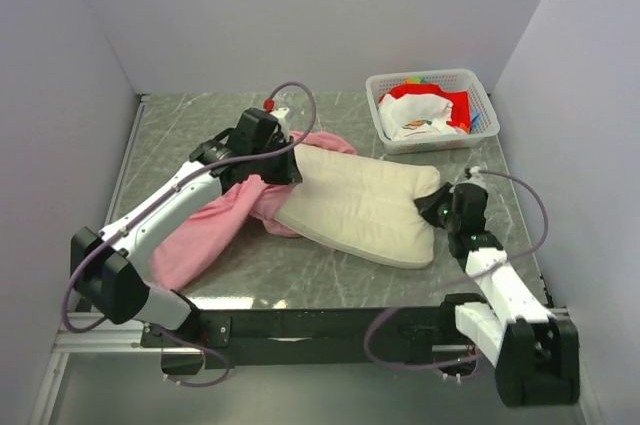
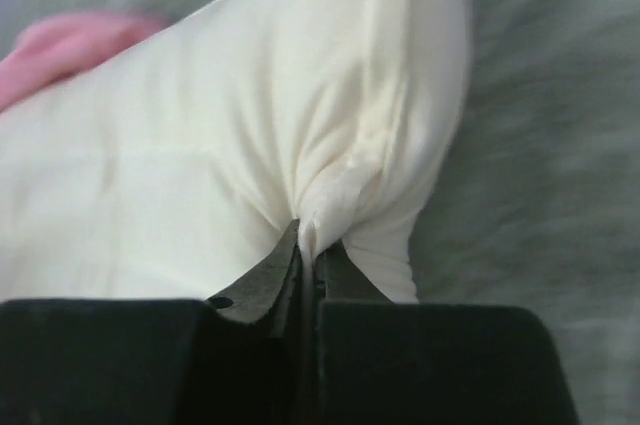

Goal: Put the pillow into the pillowcase

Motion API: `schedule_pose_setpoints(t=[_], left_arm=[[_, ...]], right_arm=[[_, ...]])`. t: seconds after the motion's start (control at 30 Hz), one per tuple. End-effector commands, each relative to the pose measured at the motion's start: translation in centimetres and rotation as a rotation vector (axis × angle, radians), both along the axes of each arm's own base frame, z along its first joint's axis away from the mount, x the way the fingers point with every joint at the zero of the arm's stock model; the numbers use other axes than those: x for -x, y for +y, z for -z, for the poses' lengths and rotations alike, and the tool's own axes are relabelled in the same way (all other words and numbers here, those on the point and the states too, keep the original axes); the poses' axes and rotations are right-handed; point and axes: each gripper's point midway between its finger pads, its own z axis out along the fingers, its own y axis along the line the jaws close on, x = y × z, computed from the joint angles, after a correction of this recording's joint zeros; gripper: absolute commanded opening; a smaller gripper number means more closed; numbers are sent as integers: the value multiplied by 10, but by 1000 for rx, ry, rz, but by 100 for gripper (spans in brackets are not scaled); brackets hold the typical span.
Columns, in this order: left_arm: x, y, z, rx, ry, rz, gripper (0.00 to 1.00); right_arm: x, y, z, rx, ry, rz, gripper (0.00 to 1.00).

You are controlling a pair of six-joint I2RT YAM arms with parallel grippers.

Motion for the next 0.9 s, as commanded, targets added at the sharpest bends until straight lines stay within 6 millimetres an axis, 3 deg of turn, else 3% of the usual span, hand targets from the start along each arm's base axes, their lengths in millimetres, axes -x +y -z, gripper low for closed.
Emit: schedule_pose_setpoints(t=[0.0, 0.03, 0.1, 0.13, 0.23, 0.33, 0.4, 0.43, 0.5, 0.6, 0.7, 0.73, 0.77, 0.83, 0.87], left_arm=[[1, -20, -29, 16, -65, 165, 6], [5, -20, -25, 3, -53, 173, 6], [17, -25, -17, 2, -32, 218, 6], [25, -25, -5, -16, -6, 232, 6], [52, -27, 18, -66, 29, 267, 5], [67, -16, 19, -72, 31, 242, 7], [71, -8, 5, -55, -9, 222, 13], [70, -3, -1, -61, -26, 205, 14], [65, 10, -12, -59, -49, 167, 27], [45, 21, -24, -42, -65, 102, 27], [28, 7, -32, -11, -67, 99, 16], [21, -2, -45, 17, -86, 108, 12], [20, -14, -37, 19, -52, 138, 5], [19, -29, -40, 12, -52, 168, 2], [23, -39, -28, -25, -33, 188, 7]], right_arm=[[23, 92, -90, -104, -273, -327, 0], [30, 108, -112, -111, -327, -376, 0], [38, 112, -135, -96, -386, -398, 0], [39, 112, -153, -89, -429, -402, 0], [46, 99, -175, -27, -497, -357, 0], [48, 78, -196, 45, -560, -275, 0], [47, 70, -199, 90, -555, -247, 0], [47, 64, -210, 104, -575, -220, 0], [48, 62, -219, 122, -597, -217, 0], [53, 81, -232, 58, -629, -312, 0], [62, 101, -234, -32, -644, -389, 0], [64, 105, -228, -45, -637, -401, 0], [63, 105, -227, -43, -634, -393, 0], [60, 102, -222, -15, -602, -376, 0], [54, 95, -216, 17, -576, -341, 0]])
